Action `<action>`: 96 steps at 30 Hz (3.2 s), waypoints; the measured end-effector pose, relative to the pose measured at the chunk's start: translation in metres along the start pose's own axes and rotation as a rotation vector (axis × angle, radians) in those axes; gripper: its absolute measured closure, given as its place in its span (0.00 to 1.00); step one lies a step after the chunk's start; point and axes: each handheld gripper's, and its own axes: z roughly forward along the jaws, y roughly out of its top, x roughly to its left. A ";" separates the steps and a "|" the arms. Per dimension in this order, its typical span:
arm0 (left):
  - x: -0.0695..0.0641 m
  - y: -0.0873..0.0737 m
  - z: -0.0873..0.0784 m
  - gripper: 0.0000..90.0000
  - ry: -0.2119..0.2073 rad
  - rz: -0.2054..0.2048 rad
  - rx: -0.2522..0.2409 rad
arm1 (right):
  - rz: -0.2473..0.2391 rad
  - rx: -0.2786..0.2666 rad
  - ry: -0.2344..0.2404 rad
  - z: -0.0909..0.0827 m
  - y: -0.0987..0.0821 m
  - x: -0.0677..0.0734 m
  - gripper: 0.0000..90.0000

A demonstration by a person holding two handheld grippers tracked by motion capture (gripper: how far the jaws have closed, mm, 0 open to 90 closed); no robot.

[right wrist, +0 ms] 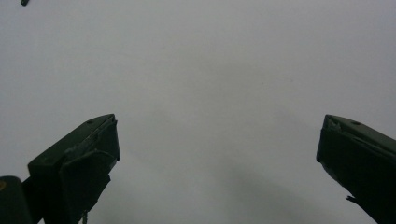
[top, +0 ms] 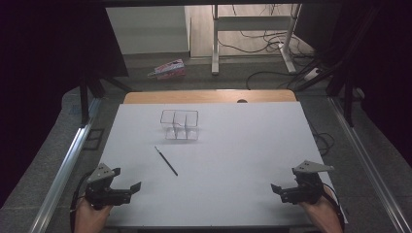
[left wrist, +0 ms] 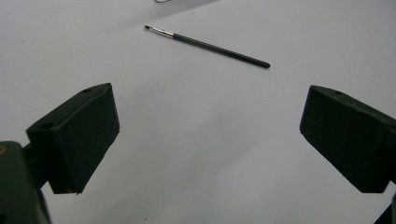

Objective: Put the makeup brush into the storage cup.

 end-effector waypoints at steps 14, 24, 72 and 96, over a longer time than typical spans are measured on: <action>0.007 -0.003 0.000 0.03 0.026 -0.013 -0.021 | -0.101 0.021 -0.005 0.002 0.003 0.008 0.00; 0.008 -0.003 0.000 0.01 0.028 -0.029 -0.019 | -0.083 0.035 -0.004 0.004 0.002 0.007 0.00; 0.003 0.022 0.026 0.01 0.054 0.040 0.174 | -0.088 0.072 0.010 0.009 0.002 0.009 0.00; 0.000 0.051 0.059 0.01 0.033 0.027 0.273 | -0.097 0.097 0.008 0.011 0.002 0.009 0.00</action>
